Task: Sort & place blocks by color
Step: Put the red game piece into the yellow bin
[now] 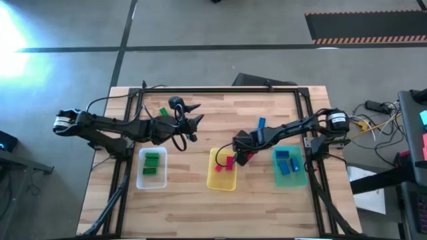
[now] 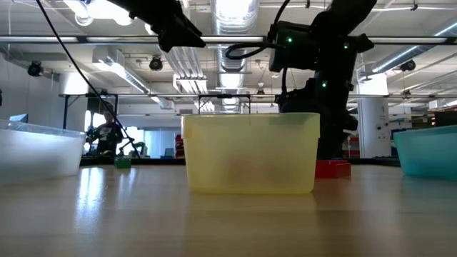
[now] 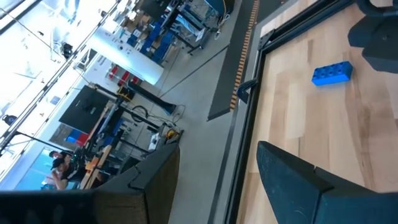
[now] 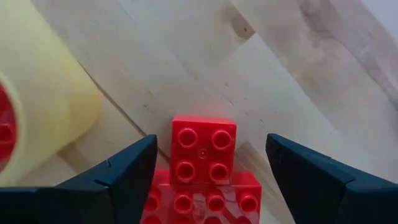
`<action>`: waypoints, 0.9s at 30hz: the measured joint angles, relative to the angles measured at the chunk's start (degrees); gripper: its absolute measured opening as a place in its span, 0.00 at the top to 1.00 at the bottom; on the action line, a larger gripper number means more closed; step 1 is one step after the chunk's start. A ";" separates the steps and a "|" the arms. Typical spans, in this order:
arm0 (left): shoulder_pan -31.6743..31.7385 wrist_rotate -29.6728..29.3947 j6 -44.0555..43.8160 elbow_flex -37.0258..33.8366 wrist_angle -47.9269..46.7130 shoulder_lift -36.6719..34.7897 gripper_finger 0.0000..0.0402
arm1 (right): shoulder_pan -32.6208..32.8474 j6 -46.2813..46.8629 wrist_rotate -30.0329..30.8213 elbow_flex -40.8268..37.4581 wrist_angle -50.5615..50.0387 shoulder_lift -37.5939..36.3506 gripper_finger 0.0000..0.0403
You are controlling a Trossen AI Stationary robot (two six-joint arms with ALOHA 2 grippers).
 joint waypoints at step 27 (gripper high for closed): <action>0.00 0.00 -1.62 -0.11 -0.54 0.00 0.51 | -1.29 -0.61 -0.04 -0.02 -1.62 -3.43 0.69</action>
